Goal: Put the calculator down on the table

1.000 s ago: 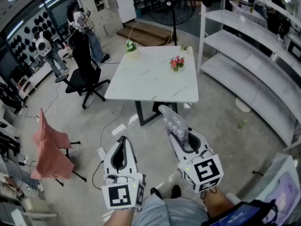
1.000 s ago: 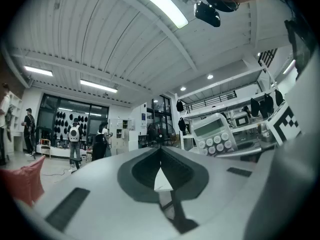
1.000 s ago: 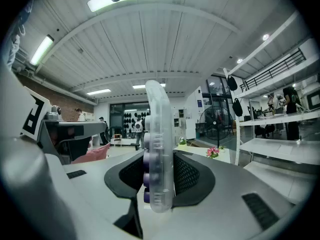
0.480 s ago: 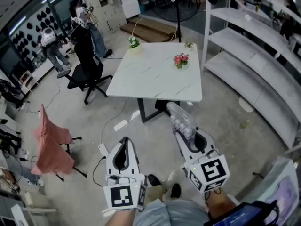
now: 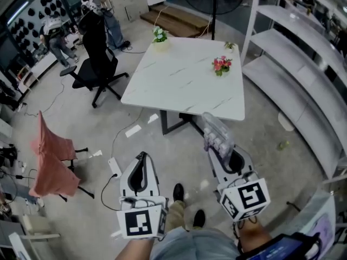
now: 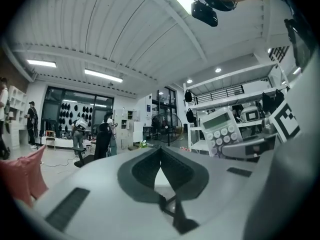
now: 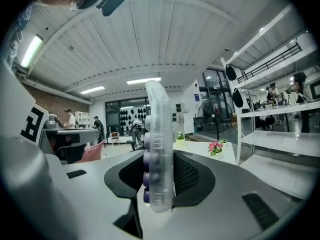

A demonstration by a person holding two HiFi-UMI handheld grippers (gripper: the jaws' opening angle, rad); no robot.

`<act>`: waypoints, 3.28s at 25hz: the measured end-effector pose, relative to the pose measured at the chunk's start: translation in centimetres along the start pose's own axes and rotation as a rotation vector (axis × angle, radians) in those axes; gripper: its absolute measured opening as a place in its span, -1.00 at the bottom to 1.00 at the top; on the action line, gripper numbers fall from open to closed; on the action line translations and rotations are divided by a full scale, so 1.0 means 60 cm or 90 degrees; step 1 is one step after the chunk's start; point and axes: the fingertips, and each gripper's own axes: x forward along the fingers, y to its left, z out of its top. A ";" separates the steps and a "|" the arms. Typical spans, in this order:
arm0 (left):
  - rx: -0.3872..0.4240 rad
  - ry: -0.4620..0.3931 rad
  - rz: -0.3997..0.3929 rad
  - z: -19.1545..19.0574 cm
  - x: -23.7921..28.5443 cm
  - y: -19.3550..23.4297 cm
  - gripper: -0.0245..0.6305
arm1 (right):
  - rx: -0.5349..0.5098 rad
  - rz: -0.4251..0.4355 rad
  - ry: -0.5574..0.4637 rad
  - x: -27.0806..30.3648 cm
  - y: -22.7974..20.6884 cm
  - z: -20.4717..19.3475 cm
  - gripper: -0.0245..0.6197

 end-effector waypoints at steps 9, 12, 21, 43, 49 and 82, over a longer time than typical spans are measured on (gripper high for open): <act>0.011 -0.014 -0.014 0.030 0.166 0.106 -0.90 | 0.000 0.003 0.003 0.185 0.002 0.032 -0.47; 0.016 -0.035 -0.023 0.058 0.212 0.138 -0.90 | -0.008 0.004 -0.015 0.237 0.011 0.064 -0.47; 0.017 -0.065 -0.058 0.076 0.302 0.187 -0.90 | -0.024 -0.018 -0.053 0.319 0.006 0.115 -0.47; 0.042 0.020 -0.087 0.010 0.585 0.186 -0.90 | 0.039 -0.045 0.007 0.534 -0.162 0.062 -0.47; 0.055 0.017 -0.074 0.034 0.698 0.194 -0.90 | 0.053 -0.031 0.015 0.627 -0.220 0.077 -0.47; 0.049 0.050 -0.024 0.016 0.933 0.357 -0.90 | 0.044 -0.014 0.091 0.912 -0.261 0.052 -0.47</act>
